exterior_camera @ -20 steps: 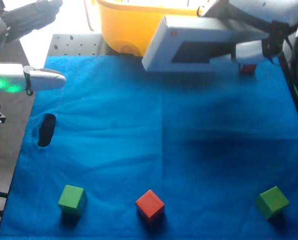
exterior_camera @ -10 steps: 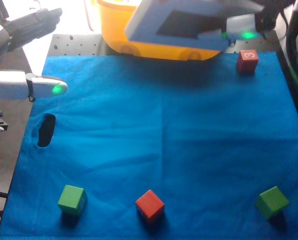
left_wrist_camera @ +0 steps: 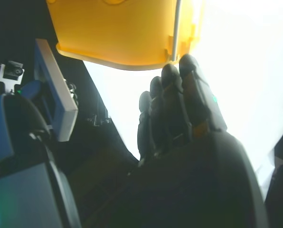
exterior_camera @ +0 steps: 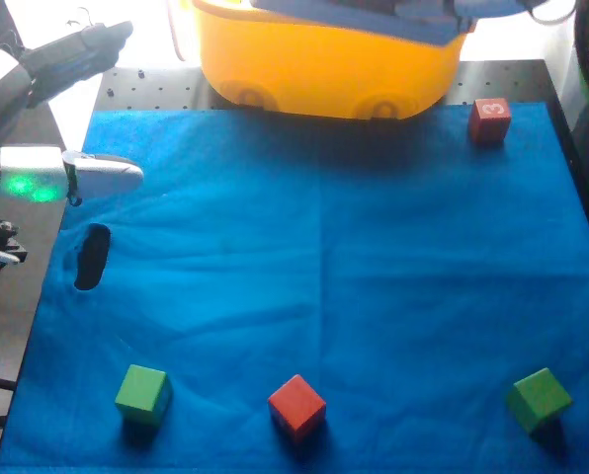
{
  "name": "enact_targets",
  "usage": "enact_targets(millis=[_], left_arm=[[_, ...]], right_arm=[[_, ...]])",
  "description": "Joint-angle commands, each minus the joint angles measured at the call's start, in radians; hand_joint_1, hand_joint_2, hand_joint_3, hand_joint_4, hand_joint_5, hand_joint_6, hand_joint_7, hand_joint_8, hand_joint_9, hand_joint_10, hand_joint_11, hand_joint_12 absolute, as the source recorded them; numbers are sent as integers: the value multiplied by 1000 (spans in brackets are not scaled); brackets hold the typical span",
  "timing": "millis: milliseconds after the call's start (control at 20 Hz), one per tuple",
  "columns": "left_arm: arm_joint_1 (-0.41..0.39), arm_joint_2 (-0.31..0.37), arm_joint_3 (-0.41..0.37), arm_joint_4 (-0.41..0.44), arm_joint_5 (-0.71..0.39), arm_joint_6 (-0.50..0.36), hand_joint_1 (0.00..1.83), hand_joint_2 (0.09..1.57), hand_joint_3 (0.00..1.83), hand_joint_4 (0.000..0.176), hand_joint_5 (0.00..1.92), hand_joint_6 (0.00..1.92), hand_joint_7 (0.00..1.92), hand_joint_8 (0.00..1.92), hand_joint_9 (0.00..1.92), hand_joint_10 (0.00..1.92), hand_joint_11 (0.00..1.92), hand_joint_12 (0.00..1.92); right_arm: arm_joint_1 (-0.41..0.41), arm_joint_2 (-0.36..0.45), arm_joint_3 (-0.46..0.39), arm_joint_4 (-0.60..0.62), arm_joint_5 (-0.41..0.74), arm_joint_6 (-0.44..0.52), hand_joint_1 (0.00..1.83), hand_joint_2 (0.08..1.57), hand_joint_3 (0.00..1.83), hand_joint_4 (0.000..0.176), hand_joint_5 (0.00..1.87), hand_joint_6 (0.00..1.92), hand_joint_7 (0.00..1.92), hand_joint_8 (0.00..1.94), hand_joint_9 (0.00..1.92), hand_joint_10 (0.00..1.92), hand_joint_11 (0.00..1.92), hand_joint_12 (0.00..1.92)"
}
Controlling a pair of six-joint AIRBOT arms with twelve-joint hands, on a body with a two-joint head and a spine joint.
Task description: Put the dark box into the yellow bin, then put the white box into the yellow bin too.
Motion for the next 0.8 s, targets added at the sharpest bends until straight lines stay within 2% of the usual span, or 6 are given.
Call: enact_targets(millis=[0, 200, 350, 400, 550, 750], left_arm=[[-4, -1, 3, -34, -122, -9, 1110, 789, 0, 10, 279, 2, 270, 2, 312, 5, 259, 30], [-3, -2, 1, -33, -132, -9, 1093, 779, 0, 1, 257, 0, 301, 10, 325, 7, 248, 25], [-3, -4, -6, -33, -144, -9, 1095, 786, 0, 4, 276, 3, 369, 11, 332, 4, 241, 23], [-2, -7, -9, -33, -151, -9, 1107, 782, 0, 0, 271, 0, 362, 3, 328, 1, 234, 20], [3, -10, -15, -34, -162, -11, 1104, 773, 0, 0, 301, 10, 371, 4, 339, 4, 255, 29], [3, -15, -22, -34, -184, -18, 1113, 803, 8, 10, 285, 6, 393, 10, 332, 4, 221, 15]], right_arm=[[20, -2, 6, 10, 122, -5, 1282, 1044, 1, 0, 1065, 694, 1229, 735, 1277, 617, 1118, 1268], [46, -5, 20, 10, 122, -10, 1283, 1045, 0, 0, 1074, 673, 1218, 758, 1269, 632, 1086, 1314], [69, -5, 30, 10, 122, -42, 1248, 1067, 0, 0, 1159, 626, 1027, 993, 1088, 897, 999, 1418], [72, -7, 37, 10, 122, -46, 1259, 1075, 2, 0, 1231, 487, 939, 1137, 886, 1006, 749, 1542], [81, -22, 63, 9, 122, -54, 1261, 1063, 2, 0, 1244, 414, 1000, 1097, 923, 1064, 761, 1600], [95, -30, 84, 9, 121, -66, 1266, 1050, 0, 0, 1150, 557, 1131, 908, 1176, 808, 1044, 1365]])
